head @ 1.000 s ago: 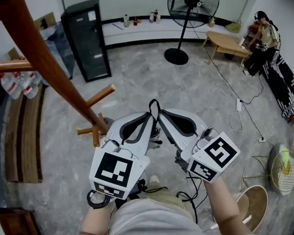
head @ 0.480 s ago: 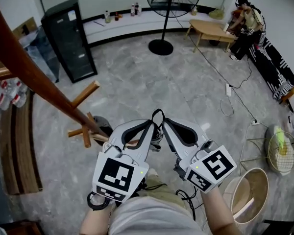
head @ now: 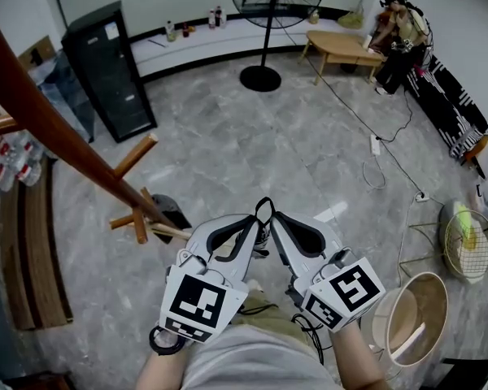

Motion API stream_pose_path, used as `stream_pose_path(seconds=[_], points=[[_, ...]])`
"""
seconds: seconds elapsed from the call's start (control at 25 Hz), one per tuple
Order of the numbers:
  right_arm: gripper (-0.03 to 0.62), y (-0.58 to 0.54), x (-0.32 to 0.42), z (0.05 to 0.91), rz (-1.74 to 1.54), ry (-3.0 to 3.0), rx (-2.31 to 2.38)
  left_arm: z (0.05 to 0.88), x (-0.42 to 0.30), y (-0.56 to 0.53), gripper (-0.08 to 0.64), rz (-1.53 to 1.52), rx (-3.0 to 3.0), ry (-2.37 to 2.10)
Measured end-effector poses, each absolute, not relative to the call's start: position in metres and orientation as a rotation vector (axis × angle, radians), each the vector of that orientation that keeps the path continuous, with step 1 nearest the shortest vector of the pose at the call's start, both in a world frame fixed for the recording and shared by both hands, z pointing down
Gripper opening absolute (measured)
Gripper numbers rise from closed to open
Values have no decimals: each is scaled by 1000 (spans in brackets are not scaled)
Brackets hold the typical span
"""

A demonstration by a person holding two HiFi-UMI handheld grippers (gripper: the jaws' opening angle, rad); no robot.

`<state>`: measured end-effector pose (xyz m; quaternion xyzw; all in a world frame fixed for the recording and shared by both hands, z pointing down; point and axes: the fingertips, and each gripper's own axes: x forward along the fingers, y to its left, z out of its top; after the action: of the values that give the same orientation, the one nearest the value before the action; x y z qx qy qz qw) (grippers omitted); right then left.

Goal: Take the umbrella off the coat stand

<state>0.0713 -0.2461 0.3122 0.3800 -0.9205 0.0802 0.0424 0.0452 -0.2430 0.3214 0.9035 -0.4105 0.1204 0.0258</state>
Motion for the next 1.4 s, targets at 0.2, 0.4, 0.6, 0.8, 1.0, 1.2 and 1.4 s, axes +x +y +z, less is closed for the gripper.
stream_pose_path(seconds=[0.2,0.4,0.6,0.8,1.0,1.2,1.4], points=[[3,-241,71,317,265,-2814,1171,326,44,-239,17,395,2797,-1260],[3,-236,72,316,268,-2819,1169,325,46,-234,17,397,2798,-1262],[3,-233,72,315,270,-2820,1168,324,47,-233,17,397,2797,-1267],[3,-233,73,315,269,-2822,1170,324,47,-233,18,392,2796,-1270],[3,-233,73,314,269,-2825,1170,323,48,-233,18,392,2799,-1269],[3,-233,74,314,272,-2825,1170,323,50,-234,18,391,2799,-1263],[3,-234,76,316,276,-2818,1164,324,52,-234,18,396,2795,-1260]])
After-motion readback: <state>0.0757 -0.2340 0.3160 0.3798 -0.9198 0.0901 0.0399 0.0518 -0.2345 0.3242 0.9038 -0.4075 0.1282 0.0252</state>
